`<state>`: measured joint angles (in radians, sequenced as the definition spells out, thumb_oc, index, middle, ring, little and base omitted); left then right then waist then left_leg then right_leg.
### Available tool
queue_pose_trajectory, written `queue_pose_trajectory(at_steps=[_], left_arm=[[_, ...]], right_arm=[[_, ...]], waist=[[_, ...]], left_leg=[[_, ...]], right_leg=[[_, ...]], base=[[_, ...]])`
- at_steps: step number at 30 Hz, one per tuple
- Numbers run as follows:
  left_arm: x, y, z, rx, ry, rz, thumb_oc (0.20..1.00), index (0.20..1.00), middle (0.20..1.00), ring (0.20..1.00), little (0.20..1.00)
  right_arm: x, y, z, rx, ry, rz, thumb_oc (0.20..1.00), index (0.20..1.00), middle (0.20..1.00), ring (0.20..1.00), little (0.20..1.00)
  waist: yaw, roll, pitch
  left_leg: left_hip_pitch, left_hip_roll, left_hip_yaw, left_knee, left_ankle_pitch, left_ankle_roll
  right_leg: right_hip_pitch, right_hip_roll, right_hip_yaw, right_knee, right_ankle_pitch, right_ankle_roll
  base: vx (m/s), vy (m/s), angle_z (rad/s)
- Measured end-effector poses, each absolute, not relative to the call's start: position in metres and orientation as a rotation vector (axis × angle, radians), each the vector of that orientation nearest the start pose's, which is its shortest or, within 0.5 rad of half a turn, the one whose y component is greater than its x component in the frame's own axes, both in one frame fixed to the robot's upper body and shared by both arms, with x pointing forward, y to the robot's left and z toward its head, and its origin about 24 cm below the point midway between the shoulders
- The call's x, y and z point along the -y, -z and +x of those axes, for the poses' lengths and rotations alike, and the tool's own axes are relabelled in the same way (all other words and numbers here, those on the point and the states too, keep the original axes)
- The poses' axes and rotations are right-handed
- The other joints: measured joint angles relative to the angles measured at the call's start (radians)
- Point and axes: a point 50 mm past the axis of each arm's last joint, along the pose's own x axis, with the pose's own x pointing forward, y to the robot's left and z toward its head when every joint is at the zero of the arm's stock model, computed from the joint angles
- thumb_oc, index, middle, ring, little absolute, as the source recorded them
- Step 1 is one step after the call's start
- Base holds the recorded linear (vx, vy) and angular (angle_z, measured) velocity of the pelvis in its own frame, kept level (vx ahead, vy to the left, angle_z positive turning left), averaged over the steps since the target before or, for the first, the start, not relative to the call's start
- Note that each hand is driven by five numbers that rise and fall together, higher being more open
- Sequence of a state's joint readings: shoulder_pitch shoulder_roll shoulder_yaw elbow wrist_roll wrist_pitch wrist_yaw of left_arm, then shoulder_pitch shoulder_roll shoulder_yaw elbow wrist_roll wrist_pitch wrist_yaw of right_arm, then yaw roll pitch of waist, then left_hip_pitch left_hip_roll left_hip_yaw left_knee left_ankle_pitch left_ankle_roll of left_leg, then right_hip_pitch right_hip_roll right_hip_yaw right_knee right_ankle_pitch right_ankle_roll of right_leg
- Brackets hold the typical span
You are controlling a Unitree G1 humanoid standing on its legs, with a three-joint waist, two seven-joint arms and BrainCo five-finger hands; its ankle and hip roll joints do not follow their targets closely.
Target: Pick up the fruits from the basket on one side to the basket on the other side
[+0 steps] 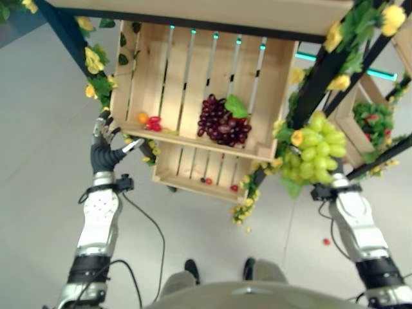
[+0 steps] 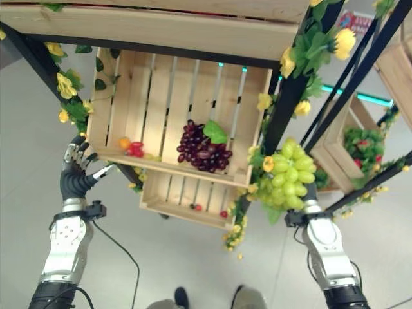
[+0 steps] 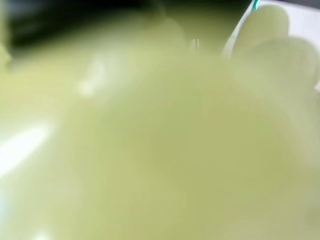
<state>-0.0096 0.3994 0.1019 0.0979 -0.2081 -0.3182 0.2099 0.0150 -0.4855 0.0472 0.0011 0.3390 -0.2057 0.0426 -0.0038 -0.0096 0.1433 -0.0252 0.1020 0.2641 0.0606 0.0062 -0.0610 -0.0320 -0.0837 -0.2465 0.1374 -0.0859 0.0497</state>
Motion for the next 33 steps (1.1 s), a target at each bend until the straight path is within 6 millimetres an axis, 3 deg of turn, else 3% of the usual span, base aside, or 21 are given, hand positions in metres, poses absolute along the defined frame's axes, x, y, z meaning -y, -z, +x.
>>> queue_pose_trajectory(at_steps=[7, 8, 10, 11, 13, 14, 16, 17, 18, 19, 20, 23, 24, 25, 26, 28, 29, 30, 31, 32, 33], left_arm=[[-0.256, -0.079, 0.247, 0.271, -0.289, 0.17, 1.0, 1.0, 1.0, 1.0, 1.0], [-0.251, -0.083, 0.252, 0.288, -0.272, 0.162, 1.0, 1.0, 1.0, 1.0, 1.0], [-0.249, -0.08, 0.252, 0.275, -0.268, 0.158, 1.0, 1.0, 1.0, 1.0, 1.0], [-0.251, -0.076, 0.25, 0.252, -0.271, 0.164, 1.0, 1.0, 1.0, 1.0, 1.0], [-0.251, -0.076, 0.25, 0.252, -0.271, 0.164, 1.0, 1.0, 1.0, 1.0, 1.0], [-0.25, -0.08, 0.251, 0.27, -0.257, 0.167, 1.0, 1.0, 1.0, 1.0, 1.0], [-0.249, -0.083, 0.254, 0.282, -0.253, 0.164, 1.0, 1.0, 1.0, 1.0, 1.0], [-0.249, -0.082, 0.253, 0.275, -0.253, 0.164, 1.0, 1.0, 1.0, 1.0, 1.0], [-0.248, -0.082, 0.253, 0.276, -0.25, 0.162, 1.0, 1.0, 1.0, 1.0, 1.0], [-0.247, -0.081, 0.253, 0.277, -0.246, 0.161, 1.0, 1.0, 1.0, 1.0, 1.0], [-0.247, -0.081, 0.253, 0.277, -0.246, 0.161, 1.0, 1.0, 1.0, 1.0, 1.0], [-0.241, -0.085, 0.257, 0.291, -0.225, 0.152, 1.0, 1.0, 1.0, 1.0, 1.0], [-0.238, -0.087, 0.26, 0.299, -0.206, 0.155, 1.0, 1.0, 1.0, 1.0, 1.0], [-0.235, -0.086, 0.26, 0.293, -0.189, 0.16, 1.0, 1.0, 1.0, 1.0, 1.0], [-0.235, -0.086, 0.26, 0.293, -0.189, 0.16, 1.0, 1.0, 1.0, 1.0, 1.0], [-0.234, -0.085, 0.256, 0.294, -0.178, 0.162, 1.0, 1.0, 1.0, 1.0, 1.0], [-0.234, -0.085, 0.256, 0.294, -0.178, 0.162, 1.0, 1.0, 1.0, 1.0, 1.0], [-0.232, -0.094, 0.254, 0.33, -0.156, 0.172, 1.0, 1.0, 1.0, 1.0, 1.0], [-0.232, -0.094, 0.254, 0.33, -0.156, 0.172, 1.0, 1.0, 1.0, 1.0, 1.0], [-0.23, -0.091, 0.255, 0.318, -0.139, 0.172, 1.0, 1.0, 1.0, 1.0, 1.0], [-0.228, -0.086, 0.256, 0.299, -0.131, 0.174, 1.0, 1.0, 1.0, 1.0, 1.0]], right_arm=[[0.229, -0.076, 0.244, 0.155, -0.104, -0.158, 0.2, 0.2, 0.2, 0.2, 0.2], [0.238, -0.081, 0.244, 0.167, -0.088, -0.192, 0.2, 0.2, 0.2, 0.2, 0.2], [0.242, -0.082, 0.245, 0.167, -0.07, -0.192, 0.2, 0.2, 0.2, 0.2, 0.2], [0.239, -0.081, 0.245, 0.163, -0.076, -0.183, 0.2, 0.2, 0.2, 0.2, 0.2], [0.239, -0.081, 0.245, 0.163, -0.076, -0.183, 0.2, 0.2, 0.2, 0.2, 0.2], [0.235, -0.084, 0.246, 0.184, -0.081, -0.17, 0.2, 0.2, 0.2, 0.2, 0.2], [0.235, -0.084, 0.246, 0.182, -0.084, -0.169, 0.2, 0.2, 0.2, 0.2, 0.2], [0.234, -0.084, 0.245, 0.185, -0.085, -0.169, 0.2, 0.2, 0.2, 0.2, 0.2], [0.235, -0.086, 0.244, 0.193, -0.08, -0.167, 0.2, 0.2, 0.2, 0.2, 0.2], [0.236, -0.088, 0.244, 0.205, -0.067, -0.16, 0.2, 0.2, 0.2, 0.2, 0.2], [0.236, -0.088, 0.244, 0.205, -0.067, -0.16, 0.2, 0.2, 0.2, 0.2, 0.2], [0.242, -0.09, 0.243, 0.215, -0.029, -0.16, 0.2, 0.2, 0.2, 0.2, 0.2], [0.244, -0.09, 0.243, 0.217, -0.012, -0.153, 0.2, 0.2, 0.2, 0.2, 0.2], [0.241, -0.085, 0.24, 0.203, -0.014, -0.139, 0.2, 0.2, 0.2, 0.2, 0.2], [0.241, -0.085, 0.24, 0.203, -0.014, -0.139, 0.2, 0.2, 0.2, 0.2, 0.2], [0.24, -0.081, 0.235, 0.194, -0.007, -0.13, 0.2, 0.2, 0.2, 0.2, 0.2], [0.24, -0.081, 0.235, 0.194, -0.007, -0.13, 0.2, 0.2, 0.2, 0.2, 0.2], [0.237, -0.085, 0.237, 0.216, -0.008, -0.146, 0.2, 0.2, 0.2, 0.2, 0.2], [0.237, -0.085, 0.237, 0.216, -0.008, -0.146, 0.2, 0.2, 0.2, 0.2, 0.2], [0.233, -0.083, 0.238, 0.213, -0.007, -0.148, 0.2, 0.2, 0.2, 0.2, 0.2], [0.229, -0.079, 0.238, 0.196, -0.022, -0.145, 0.2, 0.2, 0.2, 0.2, 0.2]], waist=[[0.03, 0.007, 0.004], [0.023, 0.005, 0.01], [0.029, -0.017, 0.024], [0.05, -0.051, 0.026], [0.05, -0.051, 0.026], [0.016, -0.05, 0.031], [-0.003, -0.055, 0.039], [-0.007, -0.058, 0.039], [-0.025, -0.055, 0.037], [-0.041, -0.039, 0.031], [-0.041, -0.039, 0.031], [-0.046, -0.016, 0.036], [-0.038, 0.0, 0.035], [-0.037, -0.017, 0.03], [-0.037, -0.017, 0.03], [-0.03, -0.032, 0.03], [-0.03, -0.032, 0.03], [-0.03, -0.04, 0.034], [-0.03, -0.04, 0.034], [-0.041, -0.03, 0.04], [-0.054, -0.015, 0.044]], left_leg=[[-0.098, 0.053, -0.082, 0.069, 0.042, -0.044], [-0.17, 0.05, -0.116, 0.094, 0.073, -0.059], [-0.184, 0.041, -0.142, 0.046, 0.143, -0.096], [-0.175, 0.03, -0.109, 0.133, 0.087, -0.073], [-0.175, 0.03, -0.109, 0.133, 0.087, -0.073], [-0.066, 0.033, -0.078, 0.172, 0.02, -0.079], [-0.017, 0.035, -0.088, 0.155, -0.014, -0.095], [0.015, 0.039, -0.107, 0.181, -0.055, -0.106], [0.041, 0.055, -0.109, 0.157, -0.066, -0.12], [0.097, 0.077, -0.086, 0.041, -0.064, -0.117], [0.097, 0.077, -0.086, 0.041, -0.064, -0.117], [0.113, 0.089, -0.072, -0.051, -0.052, -0.1], [0.084, 0.07, -0.073, -0.056, -0.071, -0.087], [0.065, 0.017, -0.081, -0.055, -0.063, -0.049], [0.065, 0.017, -0.081, -0.055, -0.063, -0.049], [0.028, -0.092, -0.098, 0.001, -0.088, 0.02], [0.028, -0.092, -0.098, 0.001, -0.088, 0.02], [-0.037, -0.165, -0.079, 0.063, -0.122, 0.09], [-0.037, -0.165, -0.079, 0.063, -0.122, 0.09], [-0.059, -0.196, -0.071, 0.101, -0.14, 0.142], [-0.059, -0.193, -0.074, 0.103, -0.135, 0.158]], right_leg=[[-0.044, 0.072, -0.024, 0.066, -0.038, -0.062], [-0.105, 0.067, -0.027, 0.103, -0.061, -0.095], [-0.134, 0.036, -0.071, 0.105, -0.037, -0.136], [-0.128, 0.006, -0.104, 0.069, -0.008, -0.144], [-0.128, 0.006, -0.104, 0.069, -0.008, -0.144], [-0.081, 0.021, -0.12, -0.009, 0.028, -0.136], [-0.076, 0.027, -0.121, -0.026, 0.042, -0.143], [-0.062, 0.029, -0.135, -0.048, 0.061, -0.138], [-0.053, 0.032, -0.151, -0.071, 0.08, -0.128], [-0.065, 0.036, -0.163, -0.074, 0.086, -0.118], [-0.065, 0.036, -0.163, -0.074, 0.086, -0.118], [-0.088, 0.027, -0.185, -0.073, 0.12, -0.108], [-0.119, -0.002, -0.202, -0.051, 0.14, -0.085], [-0.132, -0.052, -0.188, -0.045, 0.16, -0.053], [-0.132, -0.052, -0.188, -0.045, 0.16, -0.053], [-0.143, -0.139, -0.109, -0.044, 0.214, 0.0], [-0.143, -0.139, -0.109, -0.044, 0.214, 0.0], [-0.182, -0.208, -0.051, -0.049, 0.264, 0.054], [-0.182, -0.208, -0.051, -0.049, 0.264, 0.054], [-0.19, -0.244, 0.037, -0.049, 0.331, 0.08], [-0.207, -0.216, 0.102, 0.006, 0.341, 0.088]], base=[[-0.19, -0.145, 0.37], [-0.29, -0.065, 0.95], [-0.18, -0.016, 0.4], [-0.03, 0.01, -0.11], [-0.03, 0.022, 0.18], [-0.09, 0.139, 0.63], [-0.07, 0.193, 0.39], [-0.03, 0.241, 0.15], [-0.09, 0.427, 0.29], [-0.08, 0.277, 0.32], [-0.1, 0.309, 0.26], [-0.06, 0.212, 0.31], [-0.06, 0.382, 0.42], [-0.06, 0.382, 0.42], [-0.1, 0.487, 0.37], [-0.06, 0.441, 0.23], [-0.03, 0.31, 0.05], [-0.02, 0.092, -0.02], [-0.03, 0.251, 0.0], [-0.01, 0.246, 0.03], [-0.01, 0.246, 0.03]])
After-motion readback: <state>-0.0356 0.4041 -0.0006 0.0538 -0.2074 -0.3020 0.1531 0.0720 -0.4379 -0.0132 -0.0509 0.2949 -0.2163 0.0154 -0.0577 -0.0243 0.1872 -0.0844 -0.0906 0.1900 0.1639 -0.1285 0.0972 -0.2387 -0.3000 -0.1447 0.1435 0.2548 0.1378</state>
